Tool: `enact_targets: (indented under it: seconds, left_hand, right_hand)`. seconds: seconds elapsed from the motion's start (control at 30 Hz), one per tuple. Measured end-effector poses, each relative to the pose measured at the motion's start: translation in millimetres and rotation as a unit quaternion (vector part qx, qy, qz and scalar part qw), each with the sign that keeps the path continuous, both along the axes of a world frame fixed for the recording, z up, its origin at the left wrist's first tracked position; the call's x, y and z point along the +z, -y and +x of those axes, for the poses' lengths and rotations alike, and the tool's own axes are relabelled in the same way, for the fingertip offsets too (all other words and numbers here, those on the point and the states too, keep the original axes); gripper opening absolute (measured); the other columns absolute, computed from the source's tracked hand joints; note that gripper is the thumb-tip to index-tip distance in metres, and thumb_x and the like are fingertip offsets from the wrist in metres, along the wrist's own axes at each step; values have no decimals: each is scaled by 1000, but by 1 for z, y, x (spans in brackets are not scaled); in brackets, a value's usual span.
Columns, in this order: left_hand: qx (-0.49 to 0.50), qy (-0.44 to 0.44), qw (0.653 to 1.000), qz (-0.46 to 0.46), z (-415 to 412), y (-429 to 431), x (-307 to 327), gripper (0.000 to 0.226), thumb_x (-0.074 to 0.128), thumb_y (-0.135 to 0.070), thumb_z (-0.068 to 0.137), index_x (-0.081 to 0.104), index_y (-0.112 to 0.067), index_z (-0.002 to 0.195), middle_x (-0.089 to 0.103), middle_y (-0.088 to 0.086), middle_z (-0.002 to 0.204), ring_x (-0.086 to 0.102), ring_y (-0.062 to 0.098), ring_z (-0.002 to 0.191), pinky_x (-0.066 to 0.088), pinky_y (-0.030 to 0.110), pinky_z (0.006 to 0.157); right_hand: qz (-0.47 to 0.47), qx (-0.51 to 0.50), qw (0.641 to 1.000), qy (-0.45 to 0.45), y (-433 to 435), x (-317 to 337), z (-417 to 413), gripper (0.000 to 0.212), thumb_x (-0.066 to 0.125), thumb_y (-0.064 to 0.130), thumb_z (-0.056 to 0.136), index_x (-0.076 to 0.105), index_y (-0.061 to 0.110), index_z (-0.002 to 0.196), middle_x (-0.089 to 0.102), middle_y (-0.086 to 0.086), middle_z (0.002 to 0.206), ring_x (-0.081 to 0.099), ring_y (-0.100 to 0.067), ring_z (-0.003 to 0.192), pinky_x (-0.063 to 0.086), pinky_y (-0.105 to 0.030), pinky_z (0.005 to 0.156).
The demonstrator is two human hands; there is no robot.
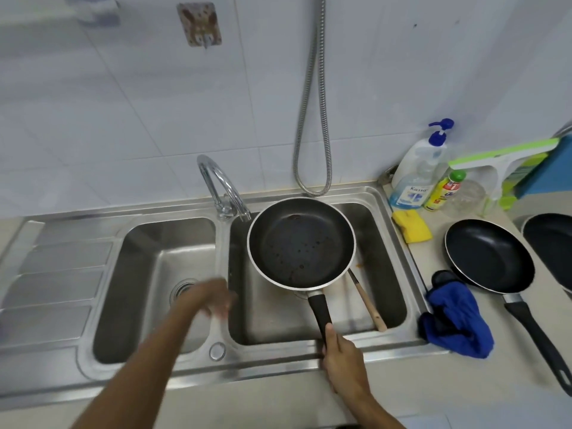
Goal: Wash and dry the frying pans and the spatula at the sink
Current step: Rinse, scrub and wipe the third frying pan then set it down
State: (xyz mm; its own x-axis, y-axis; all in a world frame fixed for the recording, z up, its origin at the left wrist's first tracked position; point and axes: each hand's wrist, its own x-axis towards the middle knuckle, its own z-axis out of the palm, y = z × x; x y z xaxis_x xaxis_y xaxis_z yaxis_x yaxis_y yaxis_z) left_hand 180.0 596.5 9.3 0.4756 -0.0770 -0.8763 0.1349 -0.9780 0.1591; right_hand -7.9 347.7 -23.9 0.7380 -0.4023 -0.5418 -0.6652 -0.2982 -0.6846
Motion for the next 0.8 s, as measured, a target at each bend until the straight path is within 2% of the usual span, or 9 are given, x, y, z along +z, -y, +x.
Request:
enact_targets:
  seconds: [0.03, 0.1, 0.17, 0.3, 0.37, 0.43, 0.6, 0.7, 0.8]
  left_hand:
    - [-43, 136, 988, 56, 28, -11, 10, 22, 55, -15, 101, 68, -2, 112, 71, 13, 121, 70, 29, 109, 57, 37, 95]
    - [-17, 370, 928, 50, 75, -8, 31, 22, 49, -14, 101, 65, -1, 108, 70, 16, 110, 68, 35, 101, 56, 44, 90]
    - [3, 463, 886, 14, 108, 12, 49, 22, 47, -15, 101, 62, -2, 110, 68, 21, 105, 66, 42, 98, 53, 48, 83]
    - [-59, 485, 872, -3, 140, 38, 46, 25, 56, -8, 95, 57, -8, 120, 60, 18, 120, 65, 40, 106, 57, 49, 88]
    - [-95, 459, 883, 16, 144, 38, 34, 27, 55, -8, 98, 57, -5, 124, 59, 18, 125, 65, 39, 111, 56, 48, 92]
    - [-84, 444, 891, 28, 146, 34, 25, 27, 54, -4, 98, 59, 0, 124, 61, 20, 122, 66, 39, 110, 56, 46, 93]
    - [-68, 471, 880, 6, 143, 24, 22, 25, 58, 2, 96, 68, 0, 118, 66, 20, 119, 68, 35, 108, 57, 43, 94]
    - [-39, 492, 869, -17, 126, 26, 29, 26, 49, 8, 97, 66, 8, 118, 66, 26, 118, 66, 42, 109, 53, 46, 93]
    - [-41, 501, 864, -17, 108, 26, 35, 30, 45, 10, 97, 67, 7, 118, 65, 31, 115, 65, 46, 107, 52, 49, 91]
  right_hand:
    - [-7, 5, 1000, -1, 1, 1, -2, 58, 30, 52, 103, 62, 19, 67, 66, 1, 70, 62, -14, 71, 50, -32, 72]
    - [-11, 5, 1000, -12, -1, 1, -7, 57, 30, 52, 103, 63, 22, 68, 67, 2, 73, 63, -13, 72, 51, -32, 74]
    - [-12, 7, 999, -29, -3, 1, -12, 55, 27, 55, 102, 62, 25, 72, 67, 3, 77, 62, -11, 72, 49, -30, 75]
    - [-38, 50, 997, -33, -5, 8, -19, 65, 19, 63, 95, 66, 18, 90, 64, 2, 78, 59, -12, 69, 48, -28, 73]
    - [-46, 32, 998, -37, -7, 7, -22, 56, 25, 55, 101, 67, 21, 85, 65, 1, 74, 61, -13, 70, 48, -29, 75]
    - [-47, 22, 998, -47, -9, 6, -23, 51, 28, 50, 104, 66, 28, 80, 65, 2, 73, 63, -15, 73, 48, -30, 76]
    - [-19, 12, 999, -49, -9, 3, -21, 56, 29, 53, 103, 63, 24, 71, 65, 2, 65, 63, -14, 64, 50, -28, 67]
    - [-14, 5, 999, -38, -7, 5, -17, 57, 28, 52, 103, 62, 23, 68, 65, 1, 64, 63, -14, 62, 47, -24, 61]
    - [-1, 4, 999, -44, -8, 3, -15, 55, 28, 54, 103, 62, 25, 70, 65, 1, 64, 62, -13, 61, 47, -24, 62]
